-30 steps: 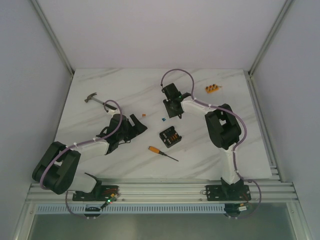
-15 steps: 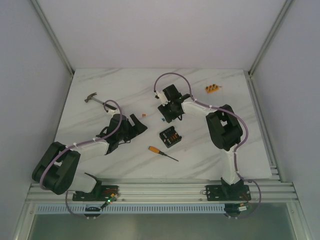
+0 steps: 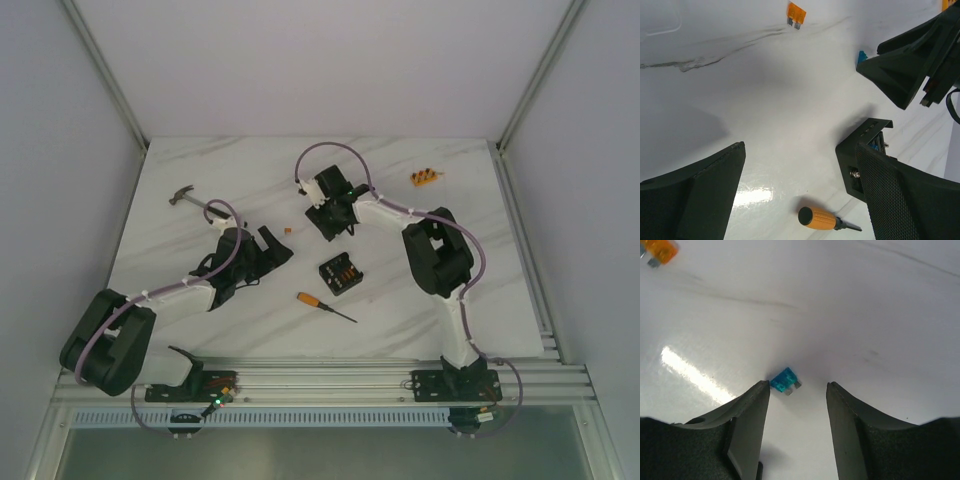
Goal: Snap on the fuse box
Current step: Pick up the fuse from the center of the board.
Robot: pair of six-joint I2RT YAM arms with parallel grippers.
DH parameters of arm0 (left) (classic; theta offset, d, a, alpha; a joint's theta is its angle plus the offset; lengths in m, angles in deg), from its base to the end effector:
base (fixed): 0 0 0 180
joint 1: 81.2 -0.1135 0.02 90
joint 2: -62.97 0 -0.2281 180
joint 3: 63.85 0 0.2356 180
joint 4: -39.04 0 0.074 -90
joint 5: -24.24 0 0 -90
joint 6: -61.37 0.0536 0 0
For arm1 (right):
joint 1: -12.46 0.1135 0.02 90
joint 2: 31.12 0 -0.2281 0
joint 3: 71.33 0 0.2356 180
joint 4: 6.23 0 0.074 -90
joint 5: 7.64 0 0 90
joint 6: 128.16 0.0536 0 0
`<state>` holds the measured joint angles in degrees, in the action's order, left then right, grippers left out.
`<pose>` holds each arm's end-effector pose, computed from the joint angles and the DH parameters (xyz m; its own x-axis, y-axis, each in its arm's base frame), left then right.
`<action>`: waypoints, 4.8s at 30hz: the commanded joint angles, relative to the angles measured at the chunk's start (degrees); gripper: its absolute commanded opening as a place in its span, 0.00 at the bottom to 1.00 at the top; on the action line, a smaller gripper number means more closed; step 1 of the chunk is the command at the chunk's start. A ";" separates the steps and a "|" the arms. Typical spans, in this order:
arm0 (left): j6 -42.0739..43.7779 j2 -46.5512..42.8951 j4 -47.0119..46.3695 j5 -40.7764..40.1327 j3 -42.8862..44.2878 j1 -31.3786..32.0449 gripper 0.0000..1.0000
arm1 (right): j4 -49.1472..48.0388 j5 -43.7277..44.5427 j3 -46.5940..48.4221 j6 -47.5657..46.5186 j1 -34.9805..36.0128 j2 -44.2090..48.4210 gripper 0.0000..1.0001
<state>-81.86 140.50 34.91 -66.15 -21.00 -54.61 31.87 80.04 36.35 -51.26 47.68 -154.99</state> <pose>0.2455 -0.1225 0.1373 -0.6264 -0.5822 -0.5183 -0.0993 0.7191 -0.6878 0.3646 0.2600 0.1336 -0.5111 -0.6380 -0.5759 -0.7304 0.6756 -0.1003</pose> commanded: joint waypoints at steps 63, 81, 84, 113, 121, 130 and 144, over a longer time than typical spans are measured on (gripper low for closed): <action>0.40 0.25 1.25 0.16 0.23 -0.40 1.00 | 6.70 10.26 2.17 24.70 2.13 -8.89 0.38; 1.15 0.23 -0.94 1.85 0.00 -0.11 0.98 | 3.36 7.72 -3.08 22.24 1.52 -3.19 0.20; 1.57 0.37 -3.17 1.96 -0.14 0.59 0.97 | 1.27 7.26 -4.78 23.44 1.52 0.29 0.20; 8.74 11.10 -32.79 -2.15 -0.59 7.18 0.77 | -17.36 3.31 -20.07 41.15 2.27 22.28 0.20; 8.43 13.98 -38.31 -2.19 1.01 9.40 0.63 | -21.36 1.33 -24.20 45.70 3.81 26.28 0.20; 7.81 15.71 -41.01 -1.81 2.85 10.58 0.51 | -22.99 1.19 -26.51 47.43 4.83 28.51 0.21; 6.91 14.60 -41.14 -2.20 2.76 10.92 0.14 | -24.63 0.84 -29.16 49.13 5.44 30.34 0.22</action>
<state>-75.17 155.63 -3.88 -68.11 -19.32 -43.88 9.05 81.24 8.55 -3.52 52.58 -126.73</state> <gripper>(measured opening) 0.177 0.291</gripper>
